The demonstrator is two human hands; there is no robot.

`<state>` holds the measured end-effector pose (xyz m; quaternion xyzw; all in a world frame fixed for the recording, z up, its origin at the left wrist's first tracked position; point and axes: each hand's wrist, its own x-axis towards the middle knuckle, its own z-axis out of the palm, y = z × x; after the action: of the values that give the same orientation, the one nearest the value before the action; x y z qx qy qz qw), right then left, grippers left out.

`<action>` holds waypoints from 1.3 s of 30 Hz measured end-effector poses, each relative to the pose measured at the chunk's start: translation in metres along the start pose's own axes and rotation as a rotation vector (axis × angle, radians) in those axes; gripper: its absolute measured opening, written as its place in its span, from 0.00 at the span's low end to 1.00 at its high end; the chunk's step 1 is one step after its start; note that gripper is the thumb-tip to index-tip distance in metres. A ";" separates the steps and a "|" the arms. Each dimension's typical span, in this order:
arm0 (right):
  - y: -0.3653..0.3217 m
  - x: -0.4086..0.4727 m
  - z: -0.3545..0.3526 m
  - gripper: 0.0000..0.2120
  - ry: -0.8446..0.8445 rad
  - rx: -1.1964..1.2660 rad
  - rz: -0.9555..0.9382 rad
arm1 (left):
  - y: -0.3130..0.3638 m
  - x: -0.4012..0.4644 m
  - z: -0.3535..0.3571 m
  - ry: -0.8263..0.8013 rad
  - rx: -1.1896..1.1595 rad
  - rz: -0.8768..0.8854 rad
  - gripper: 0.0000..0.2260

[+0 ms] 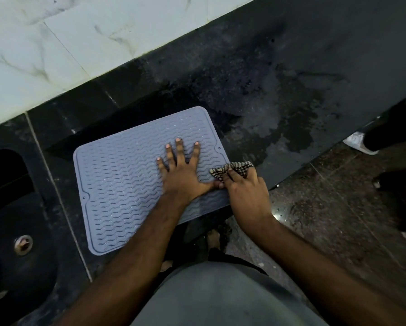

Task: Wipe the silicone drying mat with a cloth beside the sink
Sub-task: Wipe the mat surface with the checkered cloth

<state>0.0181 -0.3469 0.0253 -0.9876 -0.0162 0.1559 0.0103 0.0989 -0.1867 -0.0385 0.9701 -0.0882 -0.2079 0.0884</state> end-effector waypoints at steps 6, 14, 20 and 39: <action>-0.003 -0.021 -0.006 0.18 -0.078 -0.001 -0.005 | -0.003 -0.008 0.000 0.031 0.000 0.196 0.66; -0.015 -0.038 -0.009 0.24 -0.182 -0.028 0.019 | -0.004 -0.018 0.009 -0.034 0.109 0.362 0.58; -0.041 -0.047 -0.004 0.17 -0.199 0.003 0.045 | -0.007 -0.020 0.011 -0.009 0.097 0.382 0.54; -0.116 -0.048 0.006 0.18 -0.259 0.019 0.189 | -0.055 -0.059 0.007 0.002 0.016 0.484 0.43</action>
<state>-0.0333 -0.2326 0.0370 -0.9562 0.0769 0.2824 0.0026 0.0501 -0.1216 -0.0333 0.9216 -0.3197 -0.1791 0.1278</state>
